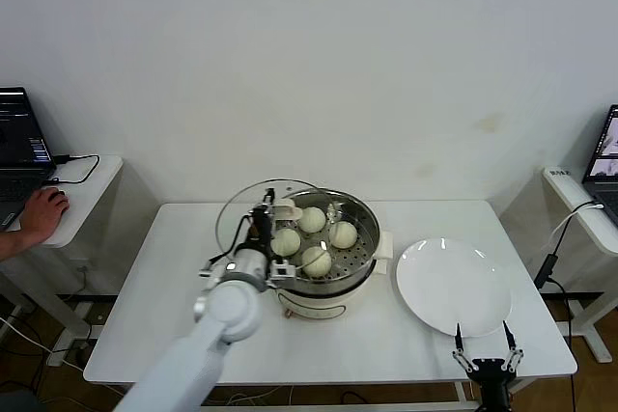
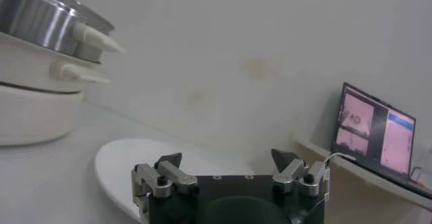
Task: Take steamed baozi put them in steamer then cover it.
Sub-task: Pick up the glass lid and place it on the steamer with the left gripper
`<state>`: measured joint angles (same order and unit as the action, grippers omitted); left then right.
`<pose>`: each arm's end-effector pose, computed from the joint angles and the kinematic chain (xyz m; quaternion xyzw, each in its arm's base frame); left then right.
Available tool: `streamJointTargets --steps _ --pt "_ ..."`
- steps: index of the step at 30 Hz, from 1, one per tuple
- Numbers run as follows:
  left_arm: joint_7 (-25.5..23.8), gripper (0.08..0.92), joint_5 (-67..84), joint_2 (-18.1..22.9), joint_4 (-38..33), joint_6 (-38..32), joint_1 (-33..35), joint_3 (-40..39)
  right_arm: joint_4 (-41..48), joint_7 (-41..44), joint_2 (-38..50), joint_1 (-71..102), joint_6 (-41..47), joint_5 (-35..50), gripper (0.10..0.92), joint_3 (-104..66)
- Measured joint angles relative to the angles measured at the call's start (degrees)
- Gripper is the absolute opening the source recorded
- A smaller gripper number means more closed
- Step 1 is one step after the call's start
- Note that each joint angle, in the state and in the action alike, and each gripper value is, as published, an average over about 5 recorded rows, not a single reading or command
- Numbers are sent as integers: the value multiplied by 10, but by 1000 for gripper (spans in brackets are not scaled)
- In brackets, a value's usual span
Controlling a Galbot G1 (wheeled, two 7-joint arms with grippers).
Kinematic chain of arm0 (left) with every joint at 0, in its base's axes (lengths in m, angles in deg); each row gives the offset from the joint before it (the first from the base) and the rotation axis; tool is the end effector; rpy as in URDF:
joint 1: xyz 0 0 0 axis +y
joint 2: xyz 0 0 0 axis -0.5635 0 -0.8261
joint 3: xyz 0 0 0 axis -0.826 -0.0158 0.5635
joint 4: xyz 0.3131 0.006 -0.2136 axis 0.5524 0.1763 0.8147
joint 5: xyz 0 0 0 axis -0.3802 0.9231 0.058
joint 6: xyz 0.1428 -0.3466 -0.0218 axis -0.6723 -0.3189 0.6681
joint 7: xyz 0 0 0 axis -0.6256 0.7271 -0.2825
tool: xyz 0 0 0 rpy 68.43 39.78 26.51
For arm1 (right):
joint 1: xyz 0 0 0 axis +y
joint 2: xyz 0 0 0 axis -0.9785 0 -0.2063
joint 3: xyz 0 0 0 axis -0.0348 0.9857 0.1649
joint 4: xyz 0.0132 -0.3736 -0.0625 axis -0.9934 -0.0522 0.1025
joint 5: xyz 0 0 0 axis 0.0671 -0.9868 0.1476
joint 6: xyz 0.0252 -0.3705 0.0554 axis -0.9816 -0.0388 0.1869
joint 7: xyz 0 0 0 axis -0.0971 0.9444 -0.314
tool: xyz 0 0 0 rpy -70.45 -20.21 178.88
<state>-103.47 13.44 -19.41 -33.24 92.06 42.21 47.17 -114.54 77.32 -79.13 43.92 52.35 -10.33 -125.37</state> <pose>0.3777 -0.0841 -0.2587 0.0555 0.7192 0.6918 0.0323 0.1247 -0.1180 -0.4723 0.0840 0.9746 -0.2074 0.0046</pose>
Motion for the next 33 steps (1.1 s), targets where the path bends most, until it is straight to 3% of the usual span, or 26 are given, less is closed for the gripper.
streamJointTargets --steps 7,15,33 --pt "-25 139 -57 60 25 8 -11 -21 5 -2 -5 -1 1 -6 823 6" --pt "-35 139 -94 102 47 8 -13 -34 9 -2 -8 -3 0 -9 823 12" --pt "-30 139 -127 137 89 -4 -14 -29 16 -2 -5 -1 -4 -9 822 15"
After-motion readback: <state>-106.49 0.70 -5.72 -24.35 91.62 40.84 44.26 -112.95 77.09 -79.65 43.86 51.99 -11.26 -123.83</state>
